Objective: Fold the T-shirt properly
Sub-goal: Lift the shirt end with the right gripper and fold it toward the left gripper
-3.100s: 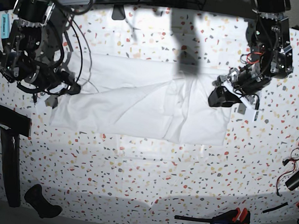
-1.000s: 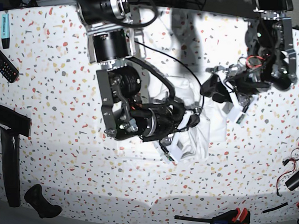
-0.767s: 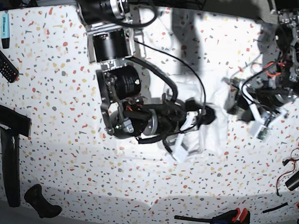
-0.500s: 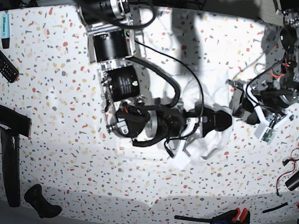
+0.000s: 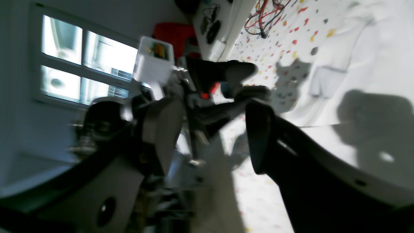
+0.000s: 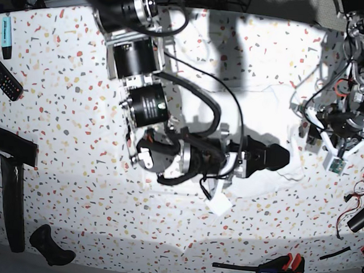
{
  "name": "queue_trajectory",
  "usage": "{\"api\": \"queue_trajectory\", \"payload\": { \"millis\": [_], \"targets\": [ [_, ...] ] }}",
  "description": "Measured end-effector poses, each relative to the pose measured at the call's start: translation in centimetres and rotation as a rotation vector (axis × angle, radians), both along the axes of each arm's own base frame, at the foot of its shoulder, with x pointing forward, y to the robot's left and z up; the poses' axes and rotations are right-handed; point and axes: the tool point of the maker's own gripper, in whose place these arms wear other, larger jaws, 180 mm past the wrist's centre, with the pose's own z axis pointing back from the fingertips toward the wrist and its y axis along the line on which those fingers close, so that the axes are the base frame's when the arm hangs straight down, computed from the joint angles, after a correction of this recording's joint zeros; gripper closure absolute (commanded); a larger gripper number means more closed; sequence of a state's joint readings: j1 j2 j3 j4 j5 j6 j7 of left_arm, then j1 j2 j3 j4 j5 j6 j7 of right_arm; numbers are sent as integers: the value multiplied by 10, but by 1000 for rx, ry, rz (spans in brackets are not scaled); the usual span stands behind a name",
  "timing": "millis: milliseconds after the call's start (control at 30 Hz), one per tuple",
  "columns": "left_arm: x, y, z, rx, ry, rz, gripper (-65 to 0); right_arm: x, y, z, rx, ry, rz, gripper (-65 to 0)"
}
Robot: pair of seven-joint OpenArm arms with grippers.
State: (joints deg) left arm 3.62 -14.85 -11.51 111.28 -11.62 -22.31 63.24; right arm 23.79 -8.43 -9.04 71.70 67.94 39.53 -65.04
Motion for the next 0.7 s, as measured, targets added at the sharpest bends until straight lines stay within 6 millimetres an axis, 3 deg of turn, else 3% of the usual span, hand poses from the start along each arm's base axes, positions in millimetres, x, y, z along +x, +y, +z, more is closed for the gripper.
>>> {"api": "queue_trajectory", "payload": {
  "millis": [100,167,267,400,533,700],
  "targets": [
    [-6,-22,14,-103,-19,-41,-269,39,-8,-10,-160,-141,-152,-345],
    [-13,-55,42,-195,-103,-159,-269,71,-16,-5,-209,-277,-314,-345],
    [-29,-90,78,-256,-221,-298,-269,93,-32,-15,-337,-416,-418,-345],
    [-40,-104,83,-323,-260,-304,-269,105,-51,-31,-412,-444,-493,-344],
    [-40,-110,91,-381,-315,-291,-269,99,-38,-35,-411,-401,-446,-344],
    [-41,-112,89,-394,-307,-286,-269,106,-40,-25,-423,-422,-444,-344]
  ]
}}
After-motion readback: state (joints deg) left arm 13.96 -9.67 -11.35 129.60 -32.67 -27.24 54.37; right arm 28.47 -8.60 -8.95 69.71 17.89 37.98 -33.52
